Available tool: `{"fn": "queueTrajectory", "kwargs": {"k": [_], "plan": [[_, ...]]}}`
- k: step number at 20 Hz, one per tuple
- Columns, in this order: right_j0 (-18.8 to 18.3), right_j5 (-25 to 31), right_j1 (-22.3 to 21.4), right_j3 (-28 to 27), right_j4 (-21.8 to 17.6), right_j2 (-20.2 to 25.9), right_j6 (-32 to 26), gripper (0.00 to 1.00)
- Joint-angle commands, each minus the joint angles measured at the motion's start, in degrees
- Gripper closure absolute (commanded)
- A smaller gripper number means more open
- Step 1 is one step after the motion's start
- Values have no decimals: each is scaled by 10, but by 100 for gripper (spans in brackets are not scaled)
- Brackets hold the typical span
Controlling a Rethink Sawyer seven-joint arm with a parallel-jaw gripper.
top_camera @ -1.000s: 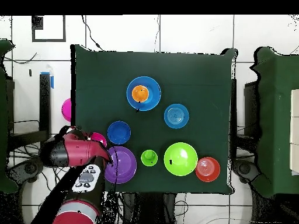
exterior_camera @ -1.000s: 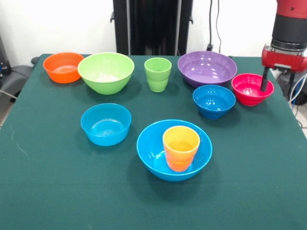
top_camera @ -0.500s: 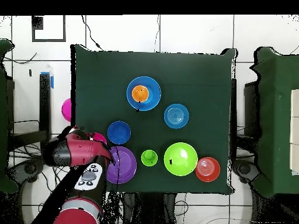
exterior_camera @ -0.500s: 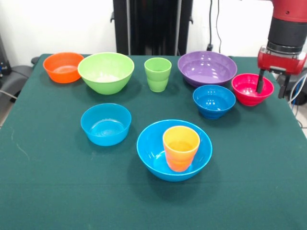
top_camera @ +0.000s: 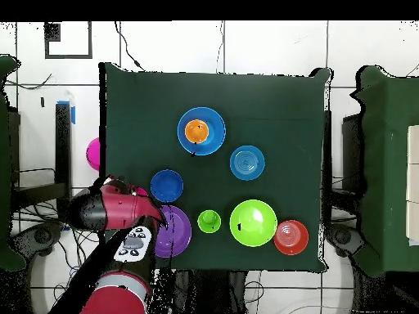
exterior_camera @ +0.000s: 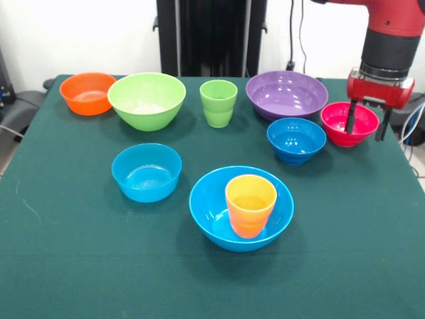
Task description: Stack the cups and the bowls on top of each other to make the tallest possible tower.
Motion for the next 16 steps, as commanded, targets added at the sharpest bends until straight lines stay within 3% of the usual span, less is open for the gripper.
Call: {"fn": "queueTrajectory", "kwargs": {"k": [1, 16], "plan": [[-20, -52, 57, 23, -18, 53, 81, 0], [-17, -58, 62, 22, -10, 53, 82, 0]]}}
